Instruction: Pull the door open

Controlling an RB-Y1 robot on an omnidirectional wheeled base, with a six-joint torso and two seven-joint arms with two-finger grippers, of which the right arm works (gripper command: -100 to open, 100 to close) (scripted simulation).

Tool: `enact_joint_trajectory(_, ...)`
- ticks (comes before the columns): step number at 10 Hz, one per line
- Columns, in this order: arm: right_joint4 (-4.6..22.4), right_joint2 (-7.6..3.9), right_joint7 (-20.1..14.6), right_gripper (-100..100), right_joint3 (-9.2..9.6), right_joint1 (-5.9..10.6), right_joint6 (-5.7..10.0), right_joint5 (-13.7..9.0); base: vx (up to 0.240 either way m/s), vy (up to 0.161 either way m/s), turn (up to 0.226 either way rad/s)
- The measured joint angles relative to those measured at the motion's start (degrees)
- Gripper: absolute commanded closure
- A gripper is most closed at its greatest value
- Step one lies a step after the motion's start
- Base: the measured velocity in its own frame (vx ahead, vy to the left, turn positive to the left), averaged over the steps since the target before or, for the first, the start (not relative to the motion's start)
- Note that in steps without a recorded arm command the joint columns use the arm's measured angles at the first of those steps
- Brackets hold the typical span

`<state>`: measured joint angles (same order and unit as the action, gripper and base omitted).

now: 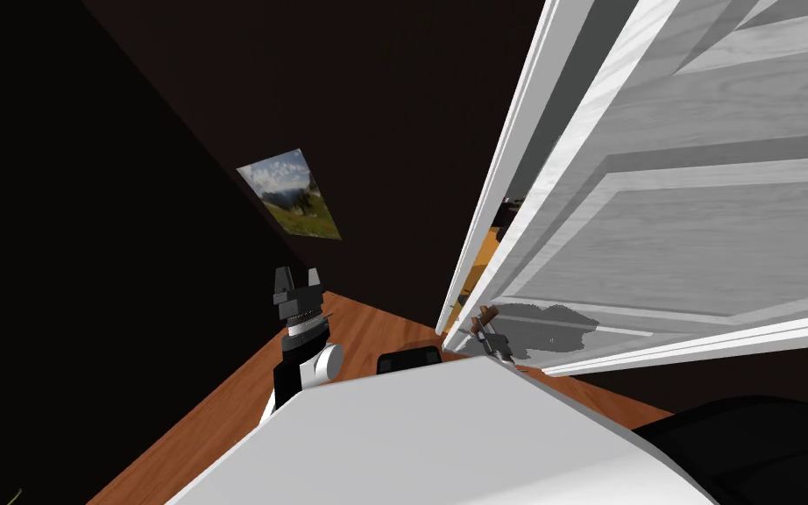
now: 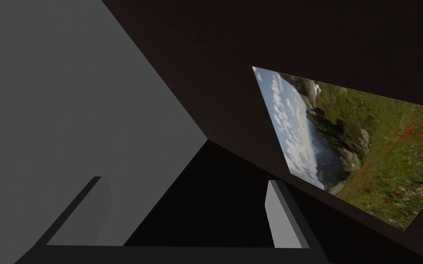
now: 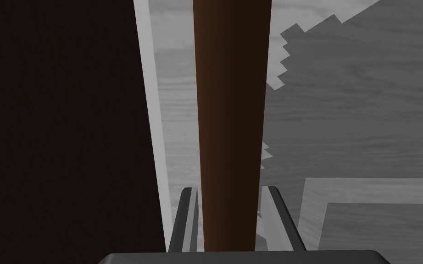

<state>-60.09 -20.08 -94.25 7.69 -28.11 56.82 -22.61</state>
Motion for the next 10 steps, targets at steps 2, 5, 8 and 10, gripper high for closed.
enact_joint_trajectory(2,0.32,-0.34,-0.43,100,0.45,-0.08,0.40,0.36,-0.182,-0.016,0.106)
enact_joint_trajectory(5,1.16,-1.64,-1.95,100,1.35,-0.09,2.12,1.24,-0.230,-0.006,0.111)
enact_joint_trajectory(8,2.48,-3.09,-3.74,100,2.62,-0.33,3.97,2.37,-0.267,-0.037,0.129)
enact_joint_trajectory(10,2.94,-3.36,-4.32,100,3.34,-0.51,4.57,2.92,-0.126,-0.009,0.069)
